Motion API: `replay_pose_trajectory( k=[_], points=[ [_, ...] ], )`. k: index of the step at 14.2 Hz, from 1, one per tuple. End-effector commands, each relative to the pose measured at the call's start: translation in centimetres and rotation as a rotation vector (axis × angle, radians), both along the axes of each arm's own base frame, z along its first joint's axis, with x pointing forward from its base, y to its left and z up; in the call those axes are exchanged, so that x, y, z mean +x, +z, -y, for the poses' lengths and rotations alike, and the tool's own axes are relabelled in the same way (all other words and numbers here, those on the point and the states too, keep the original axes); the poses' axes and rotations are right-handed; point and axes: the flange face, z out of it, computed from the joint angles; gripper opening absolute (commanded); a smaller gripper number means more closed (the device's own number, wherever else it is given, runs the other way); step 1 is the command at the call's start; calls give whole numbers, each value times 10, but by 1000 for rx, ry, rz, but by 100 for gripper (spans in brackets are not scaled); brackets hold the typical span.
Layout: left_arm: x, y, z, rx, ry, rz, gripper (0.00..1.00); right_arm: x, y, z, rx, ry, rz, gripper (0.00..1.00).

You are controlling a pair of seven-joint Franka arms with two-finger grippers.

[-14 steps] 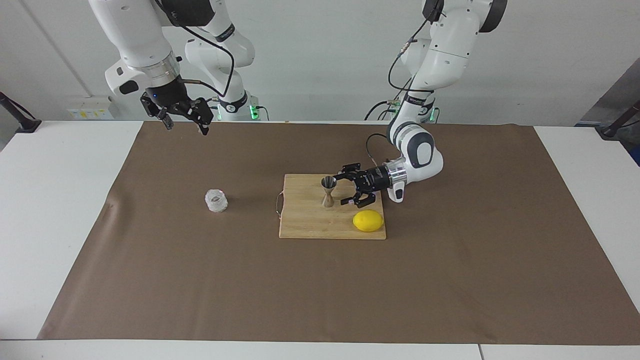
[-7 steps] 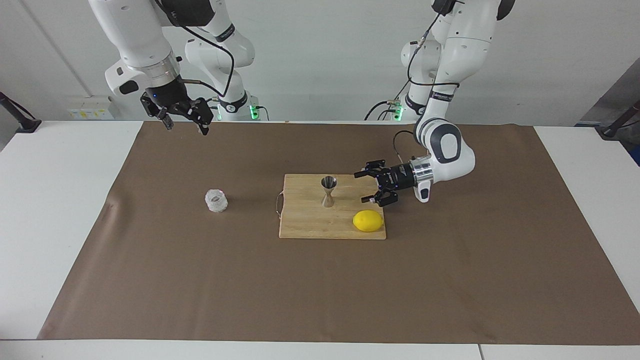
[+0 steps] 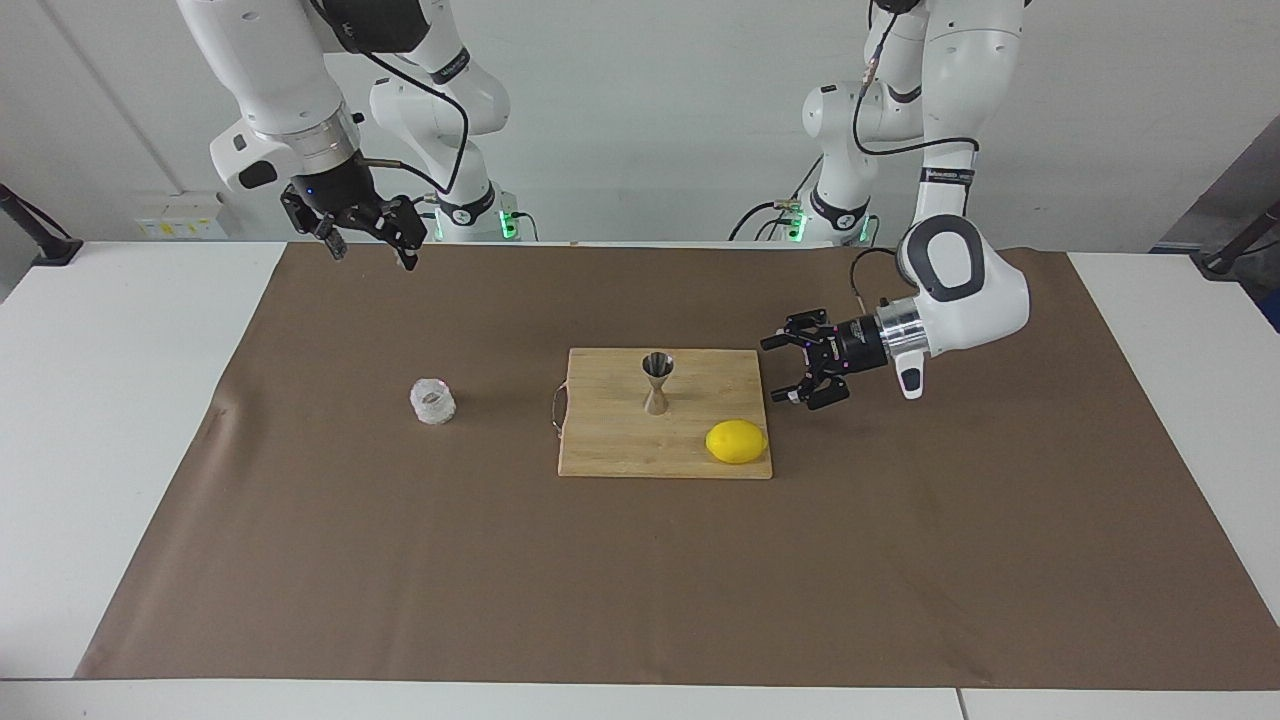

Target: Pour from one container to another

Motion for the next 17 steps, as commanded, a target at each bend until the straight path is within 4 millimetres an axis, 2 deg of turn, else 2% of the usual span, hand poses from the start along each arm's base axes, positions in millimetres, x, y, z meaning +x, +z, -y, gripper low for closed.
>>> replay_pose_trajectory(
  k=[1, 7, 11, 14, 17],
  points=[
    [5, 22, -14, 141, -66, 38, 100, -3, 4, 4, 19, 10, -7, 100],
    [14, 53, -39, 427, -244, 150, 100, -3, 3, 4, 19, 10, -8, 100],
    [15, 69, -44, 625, -393, 228, 100, -3, 4, 4, 19, 10, -7, 100],
    [15, 76, -43, 711, -492, 283, 100, -3, 3, 4, 19, 10, -8, 100],
    [13, 87, -55, 733, -619, 371, 100, -3, 4, 4, 19, 10, -7, 100]
  ],
)
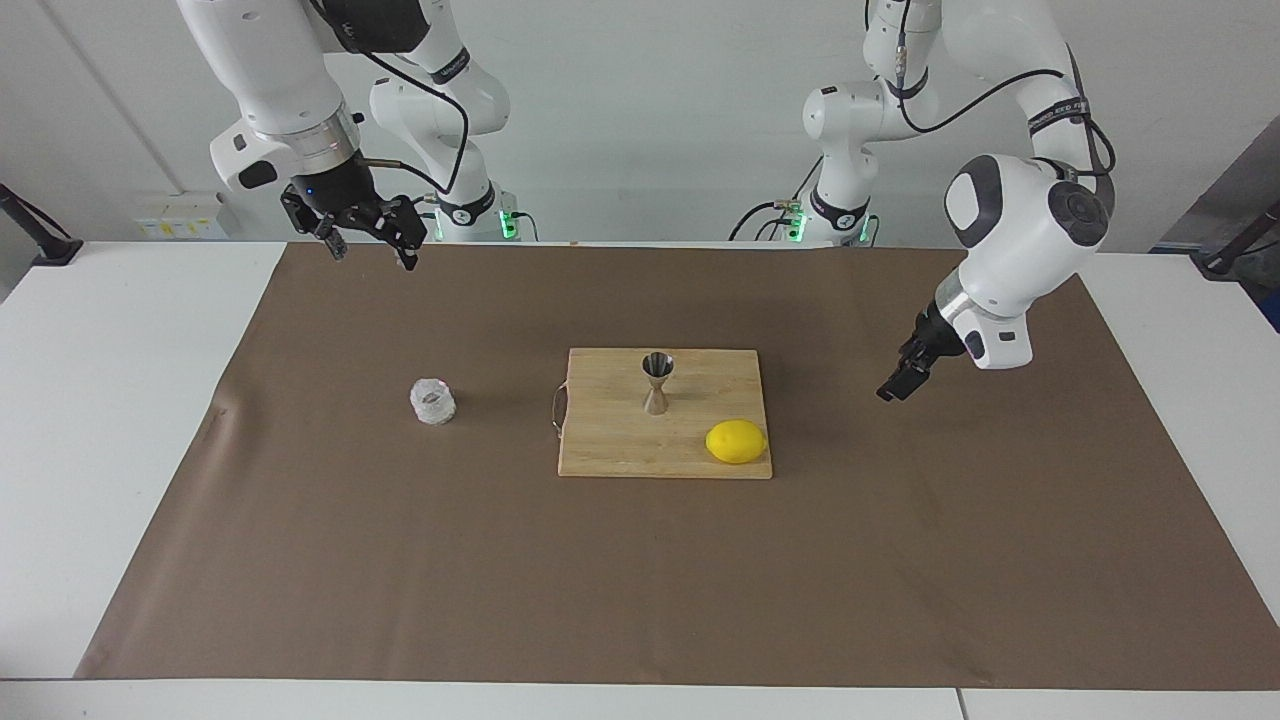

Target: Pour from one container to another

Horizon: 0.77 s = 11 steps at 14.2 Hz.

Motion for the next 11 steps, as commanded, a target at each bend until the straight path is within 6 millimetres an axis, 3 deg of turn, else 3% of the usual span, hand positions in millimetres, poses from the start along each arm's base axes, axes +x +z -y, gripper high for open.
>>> replay_pose_trajectory(
  k=[1, 5, 8, 11],
  points=[
    [-4, 17, -13, 24, -131, 37, 100, -3, 4, 4, 19, 10, -9, 100],
    [6, 47, -27, 60, -368, 114, 100, -5, 2, 7, 19, 9, -24, 100],
    [12, 65, -53, 57, -480, 138, 100, -5, 2, 6, 19, 14, -25, 100],
    [19, 99, -71, 53, -580, 157, 100, -8, 3, 7, 18, 14, -31, 100]
  ],
)
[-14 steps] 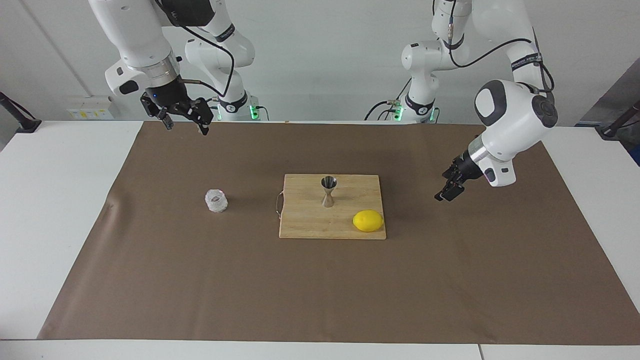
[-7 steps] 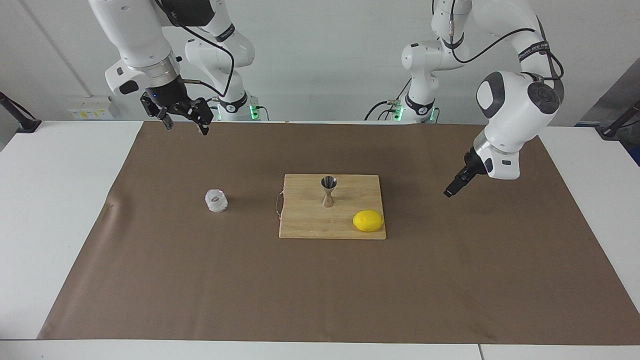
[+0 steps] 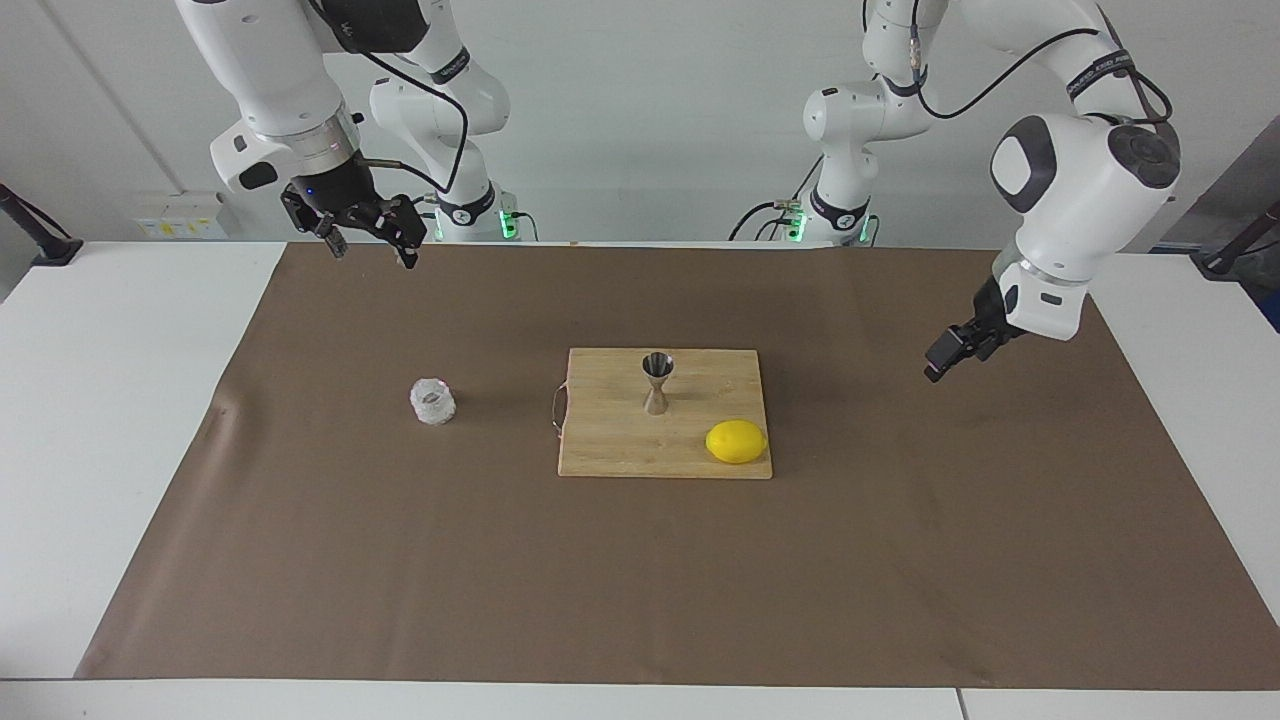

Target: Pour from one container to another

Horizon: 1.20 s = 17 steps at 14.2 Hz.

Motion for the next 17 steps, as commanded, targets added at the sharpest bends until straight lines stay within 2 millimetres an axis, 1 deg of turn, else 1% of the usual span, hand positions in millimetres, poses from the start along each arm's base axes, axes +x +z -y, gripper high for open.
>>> replay_pose_trajectory(
  k=[1, 2, 3, 4, 5, 6, 8, 10, 12, 14, 15, 16, 17],
  points=[
    [8, 29, -13, 16, -109, -2, 100, -6, 3, 9, 20, 13, -11, 100],
    [8, 33, -15, 15, -137, -13, 100, -6, -3, 17, 21, 16, -9, 100],
    [6, 32, -17, 17, -158, -25, 100, -6, -6, 18, 22, 24, 17, 100],
    [4, 37, -19, 19, -170, -21, 100, -3, -13, 18, 23, 25, 45, 100],
    [2, 39, -17, 36, -213, -21, 100, -5, -24, 20, 25, 49, 50, 100],
    [-1, 41, -11, 62, -277, -21, 100, -5, -36, 23, 28, 110, 55, 100],
    [-3, 41, 3, 65, -315, -23, 100, -5, -59, 25, 34, 299, 63, 100],
    [-8, 44, 11, 69, -330, -17, 100, -6, -90, 26, 52, 479, 23, 100],
    [-16, 50, 24, 72, -357, -5, 100, -4, -121, 20, 46, 642, 70, 100],
    [-24, 55, 35, 77, -410, 0, 100, 4, -162, 23, 64, 819, 51, 100],
    [-28, 60, 33, 81, -434, 17, 100, 9, -183, 26, 85, 914, 23, 100],
    [-30, 65, 29, 85, -450, 27, 100, 14, -195, 28, 90, 988, 26, 100],
    [-32, 69, 26, 87, -453, 35, 100, 19, -202, 28, 82, 1050, 46, 100]
  ],
)
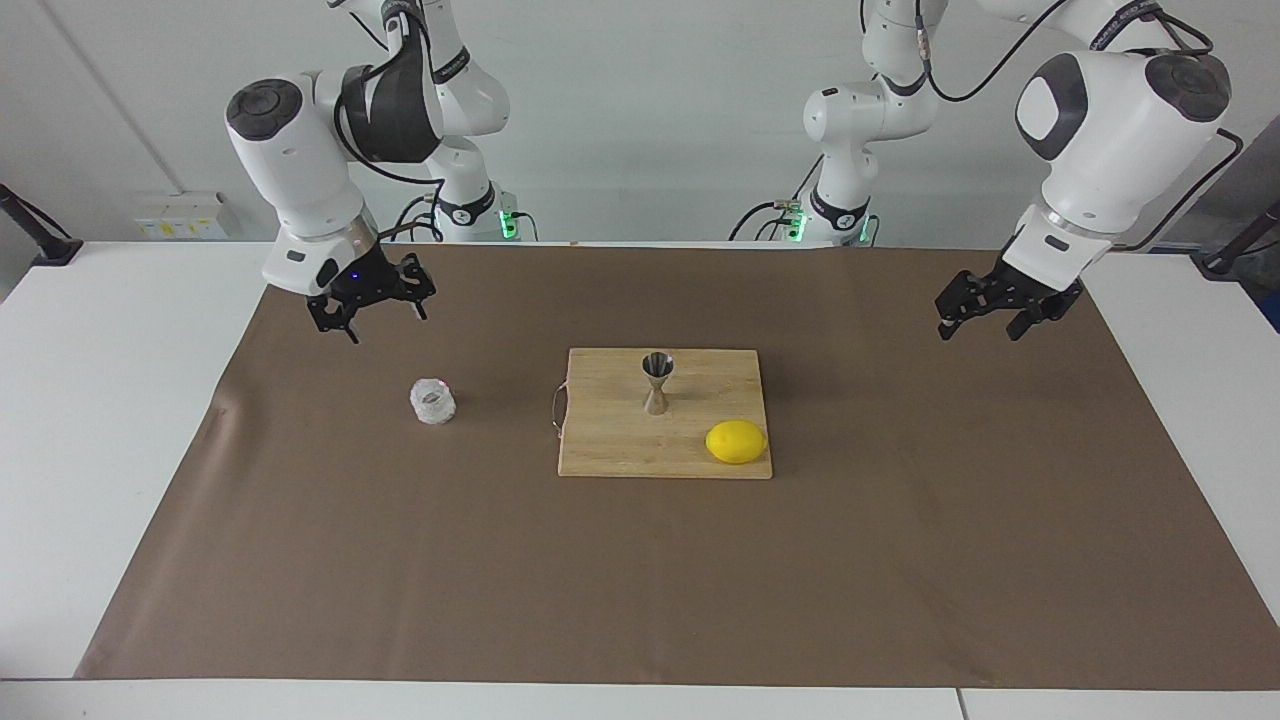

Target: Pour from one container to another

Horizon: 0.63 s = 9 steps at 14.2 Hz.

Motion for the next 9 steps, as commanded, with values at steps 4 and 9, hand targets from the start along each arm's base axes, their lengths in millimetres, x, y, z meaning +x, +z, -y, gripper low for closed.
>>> replay_pose_trajectory(
  k=[4, 9],
  points=[
    [-18, -1, -21, 30, -8, -4, 100, 10, -51, 4, 36, 328, 22, 100],
    [-23, 28, -26, 34, 1, 35, 100, 2, -81, 3, 39, 516, 42, 100]
  ],
)
